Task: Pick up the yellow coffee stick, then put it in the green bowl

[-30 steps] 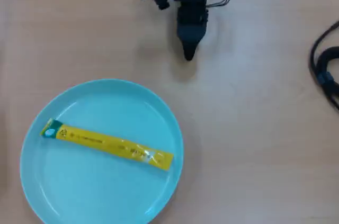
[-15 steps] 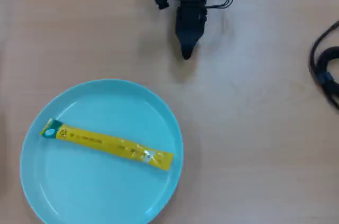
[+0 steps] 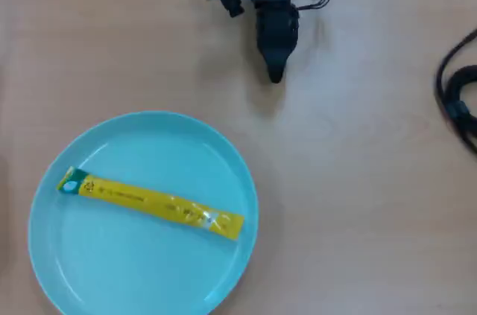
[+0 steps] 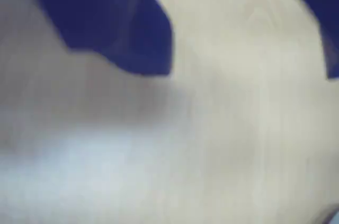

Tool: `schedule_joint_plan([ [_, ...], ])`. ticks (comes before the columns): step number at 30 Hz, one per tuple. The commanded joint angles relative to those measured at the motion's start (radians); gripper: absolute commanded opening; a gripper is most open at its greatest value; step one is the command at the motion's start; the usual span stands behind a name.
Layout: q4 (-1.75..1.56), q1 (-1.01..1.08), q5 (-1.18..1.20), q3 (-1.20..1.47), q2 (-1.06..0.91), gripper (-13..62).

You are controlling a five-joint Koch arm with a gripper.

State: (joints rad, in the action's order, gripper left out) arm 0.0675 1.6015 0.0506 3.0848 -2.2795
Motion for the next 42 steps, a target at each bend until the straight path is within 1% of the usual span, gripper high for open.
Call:
schedule_joint_plan([
  [1,0.078,-0.011,0.025,0.072,-0.103,30.4],
  [5,0.163,-0.011,0.026,0.072,-0.101,30.5],
  [11,0.166,-0.021,0.025,0.072,-0.101,29.6],
  [13,0.164,-0.029,0.026,0.072,-0.101,26.9],
  [17,0.163,-0.028,0.021,0.071,-0.100,18.4],
  [19,0.160,-0.028,0.021,0.071,-0.098,16.3],
  [42,0.160,-0.028,0.021,0.071,-0.098,16.0],
])
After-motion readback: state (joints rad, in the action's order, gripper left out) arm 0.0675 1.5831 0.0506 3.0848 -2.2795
